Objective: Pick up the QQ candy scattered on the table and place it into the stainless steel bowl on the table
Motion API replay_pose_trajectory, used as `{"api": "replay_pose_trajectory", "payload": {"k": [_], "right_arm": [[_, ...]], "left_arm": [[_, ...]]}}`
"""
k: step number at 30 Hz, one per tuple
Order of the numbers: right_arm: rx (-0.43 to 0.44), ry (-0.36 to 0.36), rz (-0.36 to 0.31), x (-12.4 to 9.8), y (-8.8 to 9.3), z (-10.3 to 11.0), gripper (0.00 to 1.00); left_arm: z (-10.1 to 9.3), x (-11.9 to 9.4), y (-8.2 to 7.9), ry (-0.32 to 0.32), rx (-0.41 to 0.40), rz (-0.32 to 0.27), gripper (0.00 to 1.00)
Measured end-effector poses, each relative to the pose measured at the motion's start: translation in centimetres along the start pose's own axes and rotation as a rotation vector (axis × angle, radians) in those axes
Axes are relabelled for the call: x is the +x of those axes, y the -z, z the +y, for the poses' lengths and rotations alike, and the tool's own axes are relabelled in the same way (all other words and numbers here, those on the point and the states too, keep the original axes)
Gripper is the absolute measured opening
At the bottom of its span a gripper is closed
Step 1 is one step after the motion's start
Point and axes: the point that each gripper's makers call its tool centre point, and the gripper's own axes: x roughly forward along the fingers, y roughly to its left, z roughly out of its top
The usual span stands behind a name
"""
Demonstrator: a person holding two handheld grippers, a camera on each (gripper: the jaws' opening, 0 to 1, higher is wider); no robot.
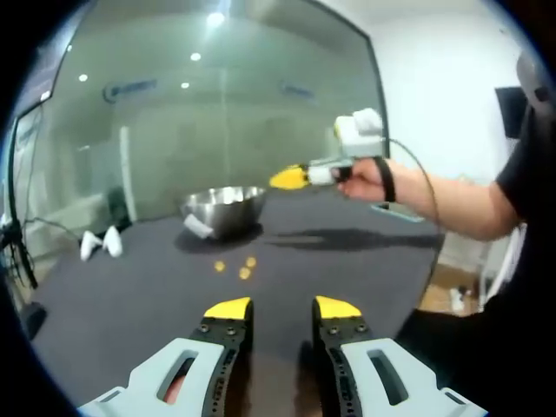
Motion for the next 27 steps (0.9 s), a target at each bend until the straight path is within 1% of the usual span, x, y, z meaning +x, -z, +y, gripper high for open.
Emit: {"api": "replay_pose_trajectory", "payload": {"k": [1, 3, 4, 7, 9, 12, 15, 19, 23, 27], "right_arm": [[0.023, -0.041, 0.001, -0.4, 0.5, 0.8, 0.19], [0.060, -0.105, 0.025, -1.6, 1.9, 2.4, 0.19], [0.058, -0.131, 0.039, -2.0, 2.5, 2.8, 0.19], [0.035, -0.155, 0.052, -3.2, 3.7, 3.5, 0.19], [0.047, -0.184, 0.060, -4.0, 4.6, 4.2, 0.19], [0.064, -0.207, 0.068, -4.3, 5.4, 4.8, 0.19], [0.050, -0.215, 0.082, -4.2, 5.9, 5.3, 0.19], [0.038, -0.218, 0.084, -3.6, 6.0, 5.6, 0.19], [0.036, -0.246, 0.106, -2.7, 6.7, 6.4, 0.19], [0.028, -0.273, 0.129, -1.5, 7.1, 7.3, 0.19]], "left_arm": [[0.1, 0.0, 0.1, 0.000, 0.001, 0.002, 0.29], [0.1, 0.0, 0.2, 0.003, 0.000, 0.004, 0.29], [0.1, 0.0, 0.2, 0.004, 0.001, 0.005, 0.29], [0.2, 0.0, 0.2, 0.006, 0.002, 0.005, 0.29], [0.3, 0.0, 0.1, 0.005, 0.003, 0.003, 0.29], [0.2, 0.2, 0.0, 0.005, 0.000, -0.002, 0.29], [0.1, 0.4, 0.0, 0.004, -0.001, -0.001, 0.29], [0.0, 0.4, 0.0, 0.010, 0.004, 0.001, 0.29], [0.4, 0.2, 0.1, 0.002, 0.002, 0.003, 0.29], [0.8, -0.1, 0.0, -0.010, -0.010, -0.008, 0.29]]}}
